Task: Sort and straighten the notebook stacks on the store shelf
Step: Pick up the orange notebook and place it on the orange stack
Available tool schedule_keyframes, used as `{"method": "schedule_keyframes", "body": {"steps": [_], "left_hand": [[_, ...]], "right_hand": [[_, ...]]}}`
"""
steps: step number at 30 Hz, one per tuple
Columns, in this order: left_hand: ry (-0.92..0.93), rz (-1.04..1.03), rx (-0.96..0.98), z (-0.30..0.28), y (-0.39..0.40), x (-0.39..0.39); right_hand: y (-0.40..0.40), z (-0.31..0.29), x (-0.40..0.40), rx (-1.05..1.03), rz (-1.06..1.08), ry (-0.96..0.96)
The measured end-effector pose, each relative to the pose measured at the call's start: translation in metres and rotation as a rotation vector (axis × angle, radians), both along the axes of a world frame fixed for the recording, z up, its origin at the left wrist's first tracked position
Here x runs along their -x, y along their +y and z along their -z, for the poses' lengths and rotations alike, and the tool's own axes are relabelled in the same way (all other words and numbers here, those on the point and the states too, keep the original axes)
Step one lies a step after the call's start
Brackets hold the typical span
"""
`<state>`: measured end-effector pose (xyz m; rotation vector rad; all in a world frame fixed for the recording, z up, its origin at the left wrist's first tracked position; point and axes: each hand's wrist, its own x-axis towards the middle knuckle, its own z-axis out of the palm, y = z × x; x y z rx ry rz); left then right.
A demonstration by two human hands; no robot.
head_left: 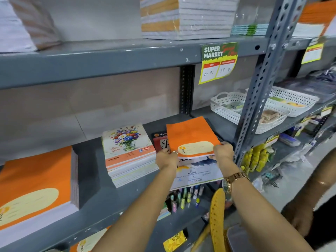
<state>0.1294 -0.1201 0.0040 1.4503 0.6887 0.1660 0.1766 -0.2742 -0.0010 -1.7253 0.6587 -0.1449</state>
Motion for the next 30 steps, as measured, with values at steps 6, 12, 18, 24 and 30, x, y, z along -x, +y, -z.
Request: {"method": "schedule_keyframes", "body": {"steps": [6,12,18,24,30], "left_hand": [[-0.090,0.020,0.167,-0.048,0.027,0.013],[-0.116,0.005,0.152,-0.071,0.087,0.051],[-0.147,-0.146,-0.122,-0.071,0.173,0.104],[-0.091,-0.302,-0.235,-0.065,0.261,0.160],[-0.023,-0.409,-0.344,-0.049,0.322,0.210]], "right_hand": [[0.017,-0.031,0.015,-0.083,-0.014,-0.117],[0.071,-0.059,0.042,-0.125,-0.133,-0.197],[0.157,-0.070,0.086,-0.378,-0.348,-0.164],[0.247,-0.073,0.131,-0.444,-0.624,-0.151],[0.315,-0.062,0.165,-0.390,-0.763,-0.105]]}}
